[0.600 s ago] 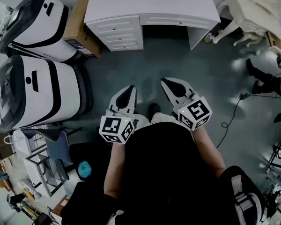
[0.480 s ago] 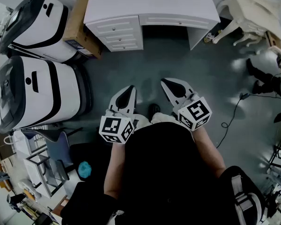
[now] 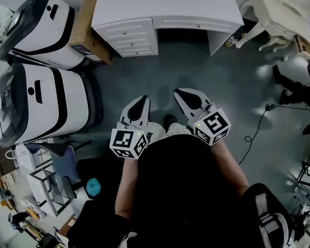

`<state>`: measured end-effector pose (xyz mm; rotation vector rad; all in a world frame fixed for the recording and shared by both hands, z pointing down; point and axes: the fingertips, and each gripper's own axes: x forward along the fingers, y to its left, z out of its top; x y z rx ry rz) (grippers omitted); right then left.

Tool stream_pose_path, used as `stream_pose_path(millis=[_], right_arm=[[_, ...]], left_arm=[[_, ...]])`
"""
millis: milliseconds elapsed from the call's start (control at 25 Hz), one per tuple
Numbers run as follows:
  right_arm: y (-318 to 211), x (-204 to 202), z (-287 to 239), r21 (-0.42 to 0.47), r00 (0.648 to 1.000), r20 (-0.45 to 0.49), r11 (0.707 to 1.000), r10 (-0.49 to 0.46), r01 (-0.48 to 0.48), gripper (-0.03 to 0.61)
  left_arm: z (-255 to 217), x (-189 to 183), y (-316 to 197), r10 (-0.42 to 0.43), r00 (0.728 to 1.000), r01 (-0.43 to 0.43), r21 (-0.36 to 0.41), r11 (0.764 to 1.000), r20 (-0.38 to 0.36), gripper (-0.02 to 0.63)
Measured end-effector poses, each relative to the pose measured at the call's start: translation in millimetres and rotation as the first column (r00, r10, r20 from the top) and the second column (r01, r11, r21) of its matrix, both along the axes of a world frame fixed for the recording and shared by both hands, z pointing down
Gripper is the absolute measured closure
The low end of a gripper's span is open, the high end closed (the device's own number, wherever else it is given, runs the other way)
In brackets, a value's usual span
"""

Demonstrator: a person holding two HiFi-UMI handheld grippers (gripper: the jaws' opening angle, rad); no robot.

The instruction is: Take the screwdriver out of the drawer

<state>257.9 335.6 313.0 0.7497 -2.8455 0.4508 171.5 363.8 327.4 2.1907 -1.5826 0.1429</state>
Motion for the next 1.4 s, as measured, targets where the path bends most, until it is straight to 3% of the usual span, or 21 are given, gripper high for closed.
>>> stream_pose_path(millis=[320,560,1400], right_arm=[[-24,4,11,-0.054,0.999,-0.003,0.998,0.032,-0.032,0.561],[-59,-7,24,-0.089,0.996,-0.023,0.992,0.083,-0.085,0.561],[-233,-106,11,-0.110,0.986,-0.052,0.981,0.157,-0.161,0.560]], left_arm=[[9,-2,-20,0.011,1.000,-0.011,-0.033,0.999,-0.004,0.589],[28,-25,-46,0.025,1.000,-0.026,-0.079,0.997,-0.016,0.589],[36,-110,-245,0.160,0.986,-0.163,-0.086,0.983,-0.037,0.589]])
